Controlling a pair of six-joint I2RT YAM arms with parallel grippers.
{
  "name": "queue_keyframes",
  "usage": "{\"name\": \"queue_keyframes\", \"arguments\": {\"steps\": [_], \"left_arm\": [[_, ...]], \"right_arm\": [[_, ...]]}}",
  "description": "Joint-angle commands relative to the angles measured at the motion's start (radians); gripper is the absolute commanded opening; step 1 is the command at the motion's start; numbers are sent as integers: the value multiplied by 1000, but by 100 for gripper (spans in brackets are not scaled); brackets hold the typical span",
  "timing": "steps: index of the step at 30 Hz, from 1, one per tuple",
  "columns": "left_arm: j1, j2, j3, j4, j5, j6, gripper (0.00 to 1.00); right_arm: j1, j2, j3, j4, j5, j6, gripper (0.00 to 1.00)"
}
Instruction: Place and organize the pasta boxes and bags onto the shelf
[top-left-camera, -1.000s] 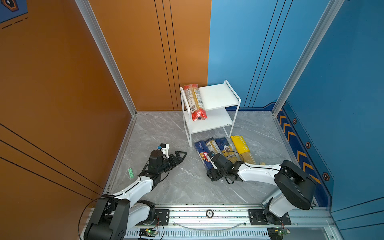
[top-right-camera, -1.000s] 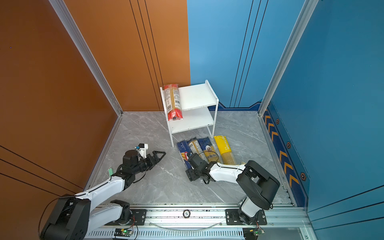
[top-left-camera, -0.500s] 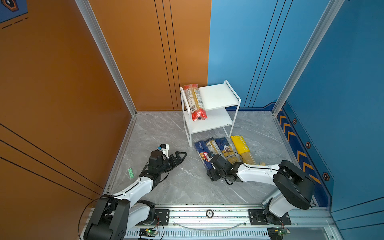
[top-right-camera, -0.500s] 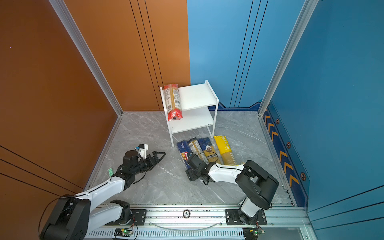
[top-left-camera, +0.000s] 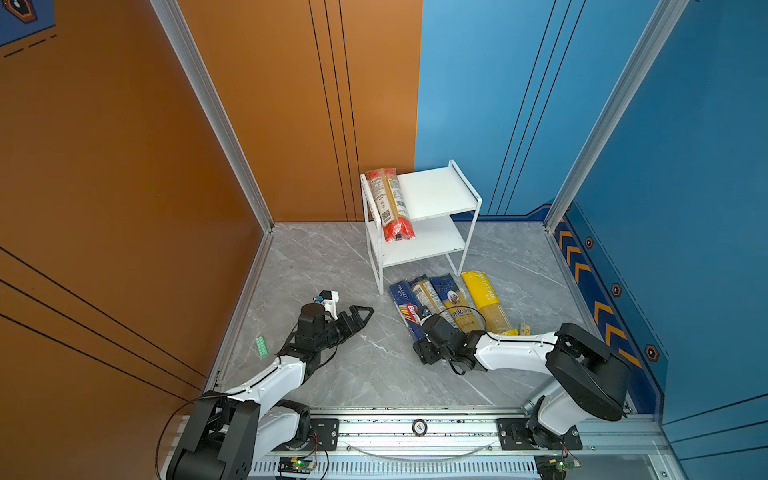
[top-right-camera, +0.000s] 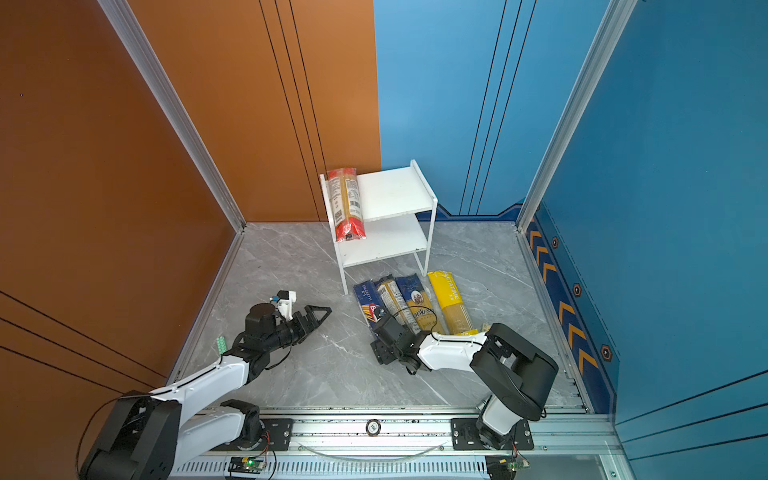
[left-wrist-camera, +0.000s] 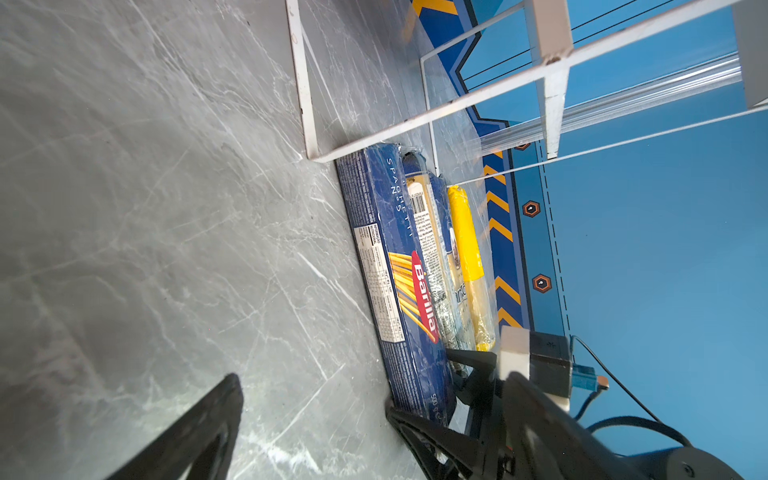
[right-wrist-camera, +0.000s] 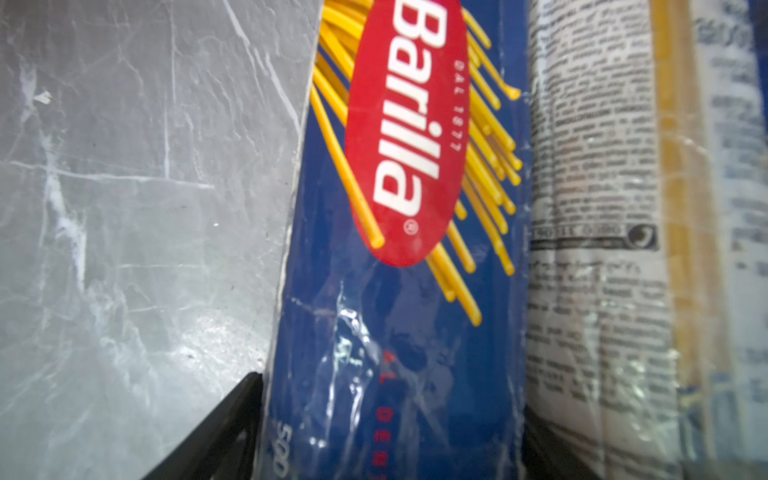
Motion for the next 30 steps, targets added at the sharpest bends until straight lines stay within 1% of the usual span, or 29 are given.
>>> {"name": "queue_keyframes", "arguments": {"steps": [1, 8, 14, 21, 30], "left_arm": [[9, -13, -14, 14, 21, 7, 98], [12, -16, -15, 14, 24, 6, 98], [13, -17, -16, 14, 29, 5, 98], [12, -25, -27, 14, 31, 2, 98], [13, -45, -41, 14, 33, -3, 98]], "right_arm": [[14, 35, -76, -82, -51, 61, 78], [44, -12, -166, 2, -38, 109, 78], [68, -44, -220, 34, -9, 132, 78], [93, -44, -267, 78, 15, 156, 78], [126, -6, -329, 191, 44, 189, 78]]}}
